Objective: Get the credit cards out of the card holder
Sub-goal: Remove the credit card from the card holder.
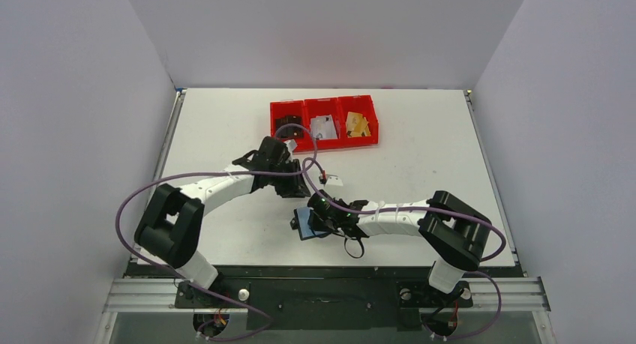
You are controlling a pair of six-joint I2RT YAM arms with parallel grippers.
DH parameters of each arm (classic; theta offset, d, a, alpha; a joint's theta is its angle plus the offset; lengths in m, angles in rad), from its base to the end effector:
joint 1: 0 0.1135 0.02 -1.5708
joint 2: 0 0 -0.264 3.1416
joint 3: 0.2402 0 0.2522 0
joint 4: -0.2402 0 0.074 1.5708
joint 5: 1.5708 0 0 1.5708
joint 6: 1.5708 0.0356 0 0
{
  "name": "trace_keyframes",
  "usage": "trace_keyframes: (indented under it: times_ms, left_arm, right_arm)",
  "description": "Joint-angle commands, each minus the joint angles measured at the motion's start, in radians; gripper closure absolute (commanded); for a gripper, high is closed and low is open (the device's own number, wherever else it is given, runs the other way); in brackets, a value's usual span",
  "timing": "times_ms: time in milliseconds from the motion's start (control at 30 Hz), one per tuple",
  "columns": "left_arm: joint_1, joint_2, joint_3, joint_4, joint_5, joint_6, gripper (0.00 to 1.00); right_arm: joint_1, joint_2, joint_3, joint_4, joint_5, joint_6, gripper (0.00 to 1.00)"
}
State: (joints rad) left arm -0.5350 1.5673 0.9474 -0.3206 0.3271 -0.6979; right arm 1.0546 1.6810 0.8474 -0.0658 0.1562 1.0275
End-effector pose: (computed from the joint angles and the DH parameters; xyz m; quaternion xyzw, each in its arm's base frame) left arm 0.2667 -0.1714 0.1970 -0.0260 0.9391 -0.3031 0.1600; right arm 0.1657 0.2808 0.1494 0.0130 0.9416 0.2462 0.2295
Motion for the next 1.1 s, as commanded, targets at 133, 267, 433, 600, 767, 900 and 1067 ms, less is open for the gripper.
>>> trace_keyframes:
  times_ms: [133,267,433,600,767,900,1067]
  left_arm:
    - [-0.005,0.164,0.072,0.082,0.168,0.003,0.76]
    - [-0.013,0.196,0.042,0.129,0.206,-0.015,0.76]
    - [-0.015,0.221,0.028,0.117,0.17,-0.008,0.78]
    - [-0.016,0.251,0.028,0.097,0.133,0.012,0.81]
    - [-0.016,0.267,0.029,0.091,0.11,0.017,0.83]
    - [-0.016,0.276,0.028,0.091,0.102,0.021,0.83]
    - [-0.015,0.28,0.026,0.092,0.099,0.021,0.84]
  right_arm:
    - [0.003,0.0,-0.011,0.05,0.004,0.015,0.92]
    - [0.002,0.006,-0.012,0.056,-0.001,0.017,0.93]
    - [0.004,-0.008,0.004,0.042,0.001,0.01,0.94]
    - [0.005,-0.076,0.047,-0.033,0.024,-0.031,0.92]
    - [0.008,-0.129,0.085,-0.076,0.018,-0.053,0.9]
    - [0.011,-0.201,0.104,-0.127,0.039,-0.063,0.83]
    - [-0.011,-0.324,0.079,-0.252,0.134,-0.055,0.66]
